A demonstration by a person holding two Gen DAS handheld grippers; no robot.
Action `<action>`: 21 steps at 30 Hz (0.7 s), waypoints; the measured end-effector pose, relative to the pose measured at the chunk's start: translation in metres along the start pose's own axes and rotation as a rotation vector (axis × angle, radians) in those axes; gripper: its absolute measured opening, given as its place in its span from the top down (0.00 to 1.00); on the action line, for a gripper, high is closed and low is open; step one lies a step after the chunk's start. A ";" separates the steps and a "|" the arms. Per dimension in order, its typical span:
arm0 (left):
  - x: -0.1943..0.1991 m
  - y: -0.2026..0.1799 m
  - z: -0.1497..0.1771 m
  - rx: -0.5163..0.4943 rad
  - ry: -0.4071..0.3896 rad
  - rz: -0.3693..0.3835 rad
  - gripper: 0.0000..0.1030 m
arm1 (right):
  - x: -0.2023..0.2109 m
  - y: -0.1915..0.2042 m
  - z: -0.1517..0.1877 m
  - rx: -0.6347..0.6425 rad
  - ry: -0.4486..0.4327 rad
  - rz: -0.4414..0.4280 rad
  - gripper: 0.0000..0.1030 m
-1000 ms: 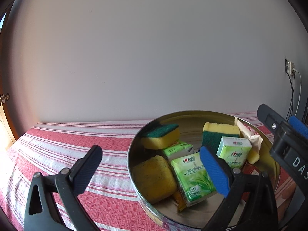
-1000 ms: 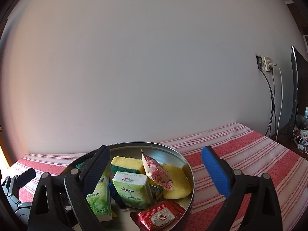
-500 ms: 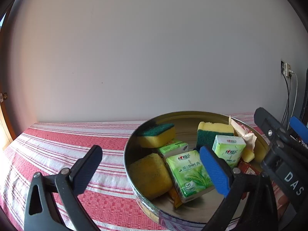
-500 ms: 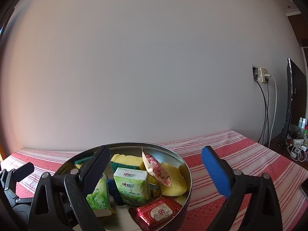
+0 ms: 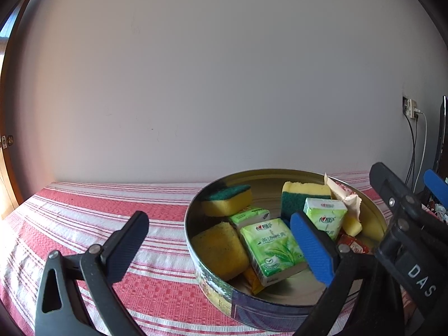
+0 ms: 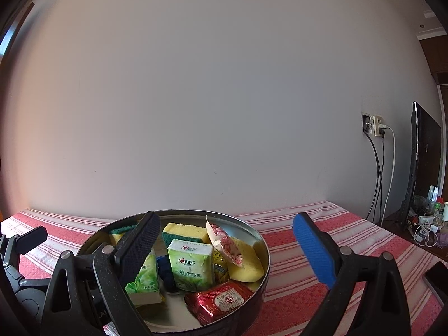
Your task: Organize objects
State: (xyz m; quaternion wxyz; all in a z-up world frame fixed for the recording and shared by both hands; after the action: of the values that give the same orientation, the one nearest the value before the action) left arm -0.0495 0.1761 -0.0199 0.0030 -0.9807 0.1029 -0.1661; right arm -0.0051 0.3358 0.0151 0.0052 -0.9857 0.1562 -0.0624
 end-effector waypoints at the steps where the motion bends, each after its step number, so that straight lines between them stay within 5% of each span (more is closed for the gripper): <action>1: 0.002 0.000 0.000 0.000 -0.003 0.002 0.00 | 0.002 -0.002 0.000 -0.007 -0.004 0.005 0.05; 21: 0.017 -0.004 -0.001 -0.009 -0.023 0.019 0.00 | 0.042 -0.019 -0.010 -0.047 -0.116 0.056 0.01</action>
State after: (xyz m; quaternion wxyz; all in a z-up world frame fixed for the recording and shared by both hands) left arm -0.0330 0.1765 -0.0131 0.0014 -0.9815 0.1132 -0.1543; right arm 0.0386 0.3408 0.0309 -0.0070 -0.9828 0.1845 -0.0011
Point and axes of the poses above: each gripper's, at about its wrist camera, not at the fingertips, and x roughly against the way its jaws point, y to its left, z to its underside, the point moved 9 cm from there along -x, roughly the way its jaws point, and after that the axes turned 3 degrees about x, right-handed, at the moved point
